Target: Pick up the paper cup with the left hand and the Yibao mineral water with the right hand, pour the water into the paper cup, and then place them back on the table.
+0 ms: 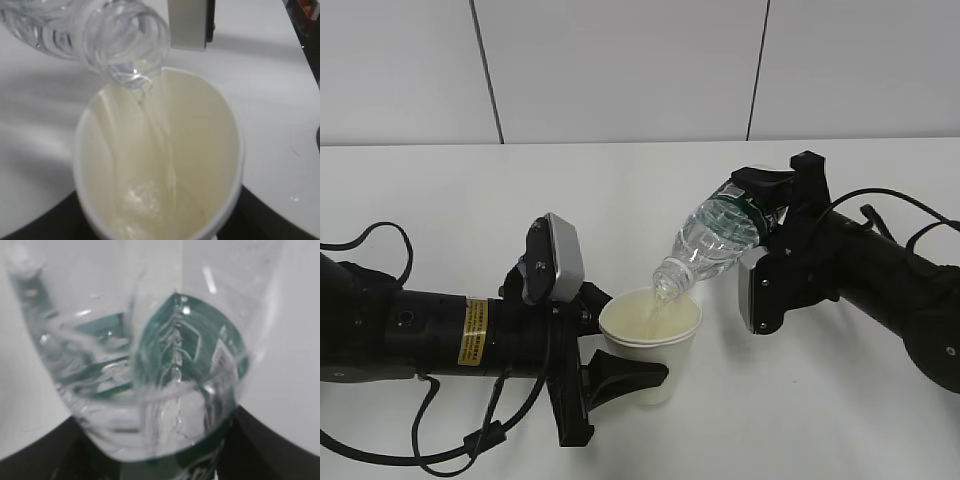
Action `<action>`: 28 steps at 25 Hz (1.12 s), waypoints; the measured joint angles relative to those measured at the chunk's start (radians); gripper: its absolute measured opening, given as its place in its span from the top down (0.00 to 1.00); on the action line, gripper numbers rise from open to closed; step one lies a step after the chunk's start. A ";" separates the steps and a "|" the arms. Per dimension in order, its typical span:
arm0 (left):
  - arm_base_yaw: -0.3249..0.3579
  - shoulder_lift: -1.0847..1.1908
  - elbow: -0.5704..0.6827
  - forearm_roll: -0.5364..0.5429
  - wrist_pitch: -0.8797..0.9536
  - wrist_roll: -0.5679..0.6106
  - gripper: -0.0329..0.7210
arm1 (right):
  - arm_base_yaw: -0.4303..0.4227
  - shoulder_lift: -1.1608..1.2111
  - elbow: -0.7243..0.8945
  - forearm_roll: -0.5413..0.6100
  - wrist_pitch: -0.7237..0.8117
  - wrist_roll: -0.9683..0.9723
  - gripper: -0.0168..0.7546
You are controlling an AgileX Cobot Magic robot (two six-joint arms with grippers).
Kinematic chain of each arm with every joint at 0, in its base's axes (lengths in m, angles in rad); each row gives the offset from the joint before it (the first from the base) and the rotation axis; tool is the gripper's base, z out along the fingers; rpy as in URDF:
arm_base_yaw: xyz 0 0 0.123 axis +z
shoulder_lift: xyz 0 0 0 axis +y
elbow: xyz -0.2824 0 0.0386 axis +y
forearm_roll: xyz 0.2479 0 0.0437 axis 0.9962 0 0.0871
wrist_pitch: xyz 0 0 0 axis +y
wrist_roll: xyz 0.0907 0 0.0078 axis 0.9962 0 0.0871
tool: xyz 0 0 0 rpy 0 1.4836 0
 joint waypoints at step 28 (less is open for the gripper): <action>0.000 0.000 0.000 0.001 0.002 -0.003 0.40 | 0.000 0.000 -0.001 0.000 0.000 -0.057 0.44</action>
